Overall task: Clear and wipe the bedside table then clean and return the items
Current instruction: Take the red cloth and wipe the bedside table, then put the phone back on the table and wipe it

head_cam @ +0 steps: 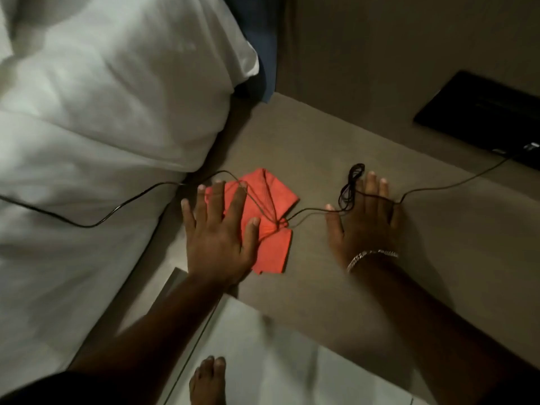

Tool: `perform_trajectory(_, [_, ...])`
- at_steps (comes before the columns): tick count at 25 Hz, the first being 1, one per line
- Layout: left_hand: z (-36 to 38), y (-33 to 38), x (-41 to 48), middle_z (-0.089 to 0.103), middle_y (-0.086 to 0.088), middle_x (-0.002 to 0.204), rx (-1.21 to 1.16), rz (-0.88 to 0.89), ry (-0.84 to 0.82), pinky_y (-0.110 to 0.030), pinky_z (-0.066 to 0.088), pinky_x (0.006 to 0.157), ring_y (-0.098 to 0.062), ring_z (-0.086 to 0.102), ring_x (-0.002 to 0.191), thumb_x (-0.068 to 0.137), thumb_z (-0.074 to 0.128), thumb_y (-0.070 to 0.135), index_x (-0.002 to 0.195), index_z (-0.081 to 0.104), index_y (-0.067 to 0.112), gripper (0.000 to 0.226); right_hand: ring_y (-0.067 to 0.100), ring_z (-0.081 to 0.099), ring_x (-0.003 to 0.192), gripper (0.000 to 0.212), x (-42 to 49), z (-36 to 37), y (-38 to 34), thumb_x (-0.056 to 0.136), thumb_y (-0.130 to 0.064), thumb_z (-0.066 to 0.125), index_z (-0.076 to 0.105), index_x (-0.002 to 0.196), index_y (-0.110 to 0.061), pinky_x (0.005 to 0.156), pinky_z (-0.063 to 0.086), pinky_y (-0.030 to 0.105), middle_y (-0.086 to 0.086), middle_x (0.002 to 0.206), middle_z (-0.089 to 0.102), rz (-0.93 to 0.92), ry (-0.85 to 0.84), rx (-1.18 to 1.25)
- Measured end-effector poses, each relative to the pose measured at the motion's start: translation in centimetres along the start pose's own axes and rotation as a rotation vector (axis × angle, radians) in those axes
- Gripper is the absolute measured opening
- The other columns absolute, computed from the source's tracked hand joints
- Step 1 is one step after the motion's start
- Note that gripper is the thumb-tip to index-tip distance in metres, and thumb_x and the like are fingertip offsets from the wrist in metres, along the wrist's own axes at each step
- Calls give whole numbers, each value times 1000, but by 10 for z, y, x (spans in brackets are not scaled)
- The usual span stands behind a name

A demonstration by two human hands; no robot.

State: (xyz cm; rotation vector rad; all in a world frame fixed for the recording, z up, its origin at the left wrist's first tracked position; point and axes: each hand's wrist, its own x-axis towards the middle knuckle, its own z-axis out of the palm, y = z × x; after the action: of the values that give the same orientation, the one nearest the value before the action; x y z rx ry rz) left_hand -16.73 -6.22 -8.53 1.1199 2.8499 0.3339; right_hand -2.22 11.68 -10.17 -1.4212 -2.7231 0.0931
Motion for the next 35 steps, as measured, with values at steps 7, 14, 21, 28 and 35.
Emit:
perform_trajectory(7, [1,33,-47,25,-22,157,19,-88,-48,-58,2,118,-43,14,146,91,25,56,151,25,20,69,26,16,147,74,0,-6,17,83,-52,26,21,148,-16,116,13,51,6,160,20,-62,-52,118])
perform_trajectory(14, [19,100,-46,7,-20,161,-49,181,-143,-60,-5,117,-41,-4,148,94,22,57,153,13,21,70,28,32,141,52,-9,-30,44,86,-27,39,53,129,-2,114,17,26,17,148,40,7,-102,581])
perform_trajectory(21, [17,106,-102,12,-22,160,-99,163,-160,-57,5,119,-42,3,148,95,24,54,153,14,17,70,16,29,142,46,-90,-56,64,85,-29,62,57,128,-13,107,13,14,5,148,43,88,-258,659])
perform_trajectory(28, [-2,137,-120,18,-14,160,-296,161,-162,-58,5,118,-35,-2,149,95,30,46,147,30,18,58,28,43,134,73,-122,-69,103,74,-55,50,56,128,-7,109,27,29,13,139,54,80,-220,496])
perform_trajectory(35, [-119,7,-121,42,-7,150,-548,-11,214,-37,26,118,-18,15,149,91,51,17,131,52,13,40,40,67,88,61,-99,-149,-9,90,-56,30,65,99,-6,83,51,40,24,96,71,-335,-120,403])
